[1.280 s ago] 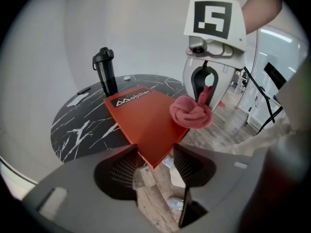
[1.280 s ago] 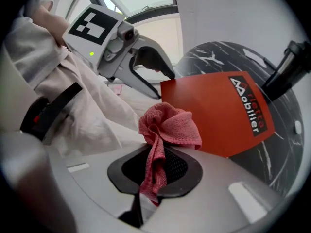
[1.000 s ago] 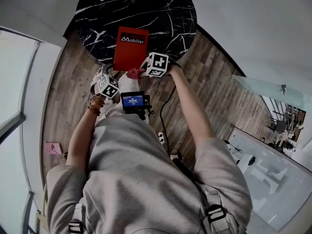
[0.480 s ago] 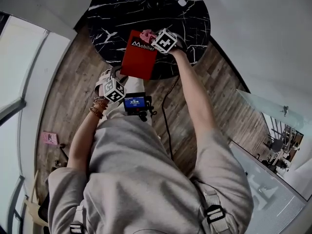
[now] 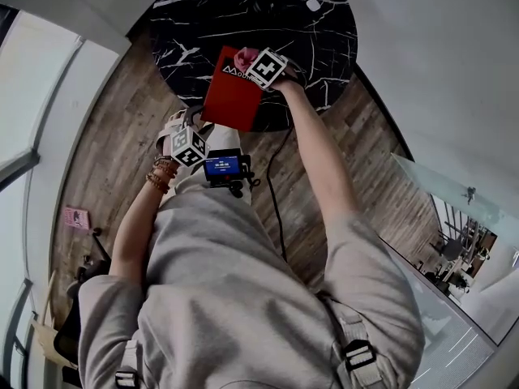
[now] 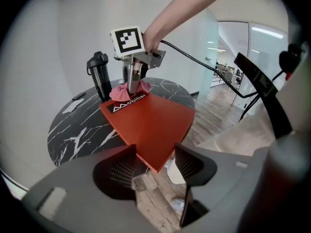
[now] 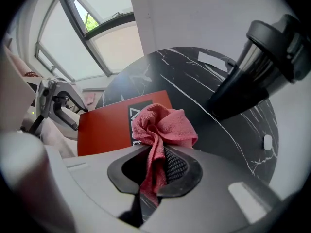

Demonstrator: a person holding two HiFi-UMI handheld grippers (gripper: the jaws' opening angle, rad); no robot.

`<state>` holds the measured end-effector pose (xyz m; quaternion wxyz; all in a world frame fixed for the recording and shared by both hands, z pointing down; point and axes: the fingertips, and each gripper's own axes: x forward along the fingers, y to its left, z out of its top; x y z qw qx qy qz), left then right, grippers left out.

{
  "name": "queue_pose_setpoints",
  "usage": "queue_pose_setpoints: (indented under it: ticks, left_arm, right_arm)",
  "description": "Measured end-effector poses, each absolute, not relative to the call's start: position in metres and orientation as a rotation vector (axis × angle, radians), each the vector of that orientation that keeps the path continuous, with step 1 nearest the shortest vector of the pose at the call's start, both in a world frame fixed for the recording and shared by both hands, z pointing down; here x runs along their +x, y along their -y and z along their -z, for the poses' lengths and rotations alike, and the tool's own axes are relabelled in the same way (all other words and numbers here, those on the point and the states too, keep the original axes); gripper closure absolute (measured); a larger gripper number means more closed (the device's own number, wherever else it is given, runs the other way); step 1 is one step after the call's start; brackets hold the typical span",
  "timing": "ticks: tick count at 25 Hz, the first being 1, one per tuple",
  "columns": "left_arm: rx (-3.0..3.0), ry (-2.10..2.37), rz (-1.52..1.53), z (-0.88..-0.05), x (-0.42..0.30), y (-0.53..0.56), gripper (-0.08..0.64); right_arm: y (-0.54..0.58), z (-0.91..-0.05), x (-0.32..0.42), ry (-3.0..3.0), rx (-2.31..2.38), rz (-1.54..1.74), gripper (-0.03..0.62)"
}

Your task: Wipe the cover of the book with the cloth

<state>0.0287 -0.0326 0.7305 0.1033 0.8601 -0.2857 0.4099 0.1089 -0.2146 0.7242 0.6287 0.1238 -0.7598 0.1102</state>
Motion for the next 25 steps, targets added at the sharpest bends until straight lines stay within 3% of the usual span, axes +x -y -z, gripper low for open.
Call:
queue_pose_setpoints:
  ticks: [25]
  left_arm:
    - [2.538,0.859,-1.199,-0.731,0.029,0.031,0.314]
  right_arm:
    - [0.140,-0.729,0.100,1.678,0.115,-0.403,0.538]
